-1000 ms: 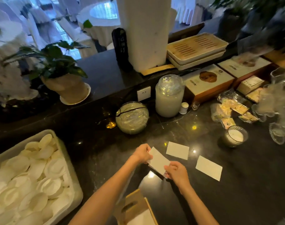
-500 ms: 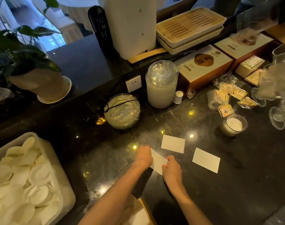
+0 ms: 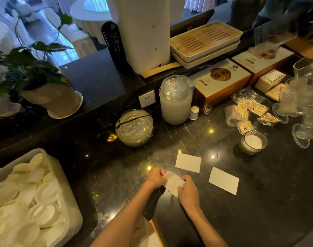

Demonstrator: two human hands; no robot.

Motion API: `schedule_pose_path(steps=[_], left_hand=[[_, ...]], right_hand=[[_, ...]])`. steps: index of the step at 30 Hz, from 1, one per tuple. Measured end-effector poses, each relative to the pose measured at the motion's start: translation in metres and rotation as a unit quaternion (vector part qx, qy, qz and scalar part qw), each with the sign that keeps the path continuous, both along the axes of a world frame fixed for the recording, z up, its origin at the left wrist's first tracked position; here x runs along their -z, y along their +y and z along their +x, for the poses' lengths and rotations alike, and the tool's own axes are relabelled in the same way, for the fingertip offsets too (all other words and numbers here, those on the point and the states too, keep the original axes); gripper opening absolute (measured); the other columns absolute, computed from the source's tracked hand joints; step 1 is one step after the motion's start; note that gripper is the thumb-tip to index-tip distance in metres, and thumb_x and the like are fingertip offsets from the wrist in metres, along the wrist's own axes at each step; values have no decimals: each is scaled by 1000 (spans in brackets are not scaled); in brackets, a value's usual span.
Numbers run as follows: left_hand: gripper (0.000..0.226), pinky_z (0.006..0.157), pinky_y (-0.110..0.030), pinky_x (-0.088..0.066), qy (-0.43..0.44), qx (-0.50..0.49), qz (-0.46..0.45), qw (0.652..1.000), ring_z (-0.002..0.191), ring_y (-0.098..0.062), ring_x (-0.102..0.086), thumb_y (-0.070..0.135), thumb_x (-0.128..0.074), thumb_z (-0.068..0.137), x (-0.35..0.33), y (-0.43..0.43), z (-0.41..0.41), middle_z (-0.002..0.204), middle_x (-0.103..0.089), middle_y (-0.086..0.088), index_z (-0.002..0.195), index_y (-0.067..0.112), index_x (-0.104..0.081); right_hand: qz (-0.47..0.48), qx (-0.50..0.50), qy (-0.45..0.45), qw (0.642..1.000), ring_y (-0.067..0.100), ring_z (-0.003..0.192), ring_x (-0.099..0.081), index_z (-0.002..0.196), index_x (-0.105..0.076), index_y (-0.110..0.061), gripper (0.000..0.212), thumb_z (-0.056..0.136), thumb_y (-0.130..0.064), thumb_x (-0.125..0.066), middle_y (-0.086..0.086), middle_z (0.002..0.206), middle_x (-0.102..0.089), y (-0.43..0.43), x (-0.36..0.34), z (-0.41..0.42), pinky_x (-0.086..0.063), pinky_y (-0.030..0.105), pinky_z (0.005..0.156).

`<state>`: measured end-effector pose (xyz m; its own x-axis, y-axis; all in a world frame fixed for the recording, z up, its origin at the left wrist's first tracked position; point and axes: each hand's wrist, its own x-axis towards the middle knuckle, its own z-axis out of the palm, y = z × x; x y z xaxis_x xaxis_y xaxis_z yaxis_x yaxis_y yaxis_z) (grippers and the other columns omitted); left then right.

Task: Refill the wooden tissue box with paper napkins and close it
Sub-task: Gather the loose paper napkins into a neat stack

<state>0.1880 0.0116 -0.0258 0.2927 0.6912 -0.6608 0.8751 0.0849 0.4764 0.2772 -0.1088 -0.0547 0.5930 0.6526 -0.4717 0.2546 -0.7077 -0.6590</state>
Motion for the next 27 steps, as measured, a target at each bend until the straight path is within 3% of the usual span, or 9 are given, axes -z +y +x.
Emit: schedule_pose_path(steps=[2,4,7,9,15,19,23,27], left_hand=[[25,83,-40,-54,-81,-5,-11,997,79,-16,-53,3,-66,83,-3,-2,-2,80,-56,0,76,21,-51],[19,78,-36,-53,-137,-5,-29,990,79,-16,-56,6,-66,86,-9,-2,-2,83,-59,-3,84,21,-54],[16,74,-29,-52,-187,-18,-63,980,83,-18,-61,7,-65,88,-15,1,7,89,-61,-7,92,18,-54],[16,72,-26,-55,-201,-35,-74,976,87,-20,-64,6,-64,90,-18,3,18,95,-62,-11,94,16,-51],[19,77,-35,-57,-178,-46,-27,983,92,-20,-63,8,-62,92,-7,14,63,104,-62,-10,109,10,-52],[23,96,-42,-50,-98,-27,57,993,112,-25,-58,15,-60,92,9,16,81,119,-61,-11,115,12,-58],[29,104,-39,-41,2,43,153,987,123,-28,-42,19,-54,95,18,17,89,130,-44,-10,123,14,-53],[35,100,-36,-45,-28,1,107,994,117,-28,-48,12,-62,90,20,14,97,129,-40,-10,122,14,-46]], right_hand=[[28,21,29,999,22,105,-60,126,-53,-20,37,91,-17,-65,7,125,-54,-5,-2,8,-56,35,88],[71,56,77,993,19,99,-60,127,-53,-26,40,90,-19,-67,5,124,-47,-10,-5,18,-56,35,88],[122,123,187,967,20,102,-63,122,-53,-28,36,90,-19,-67,5,120,-59,-16,-7,37,-58,38,86],[142,155,210,955,20,104,-64,125,-53,-24,36,92,-19,-66,6,116,-63,-16,-9,50,-58,35,83],[132,178,115,968,22,101,-66,125,-53,-18,33,94,-17,-64,3,104,-67,17,-16,83,-57,30,78],[92,137,21,986,22,103,-66,127,-53,-15,33,96,-17,-60,6,110,-68,33,-17,92,-47,14,68],[59,80,-86,991,21,111,-61,127,-55,-15,33,95,-21,-62,6,123,-62,40,-6,85,-52,27,89],[34,79,-115,990,24,115,-57,130,-53,-14,40,93,-16,-65,9,128,-58,41,2,82,-49,35,98]])
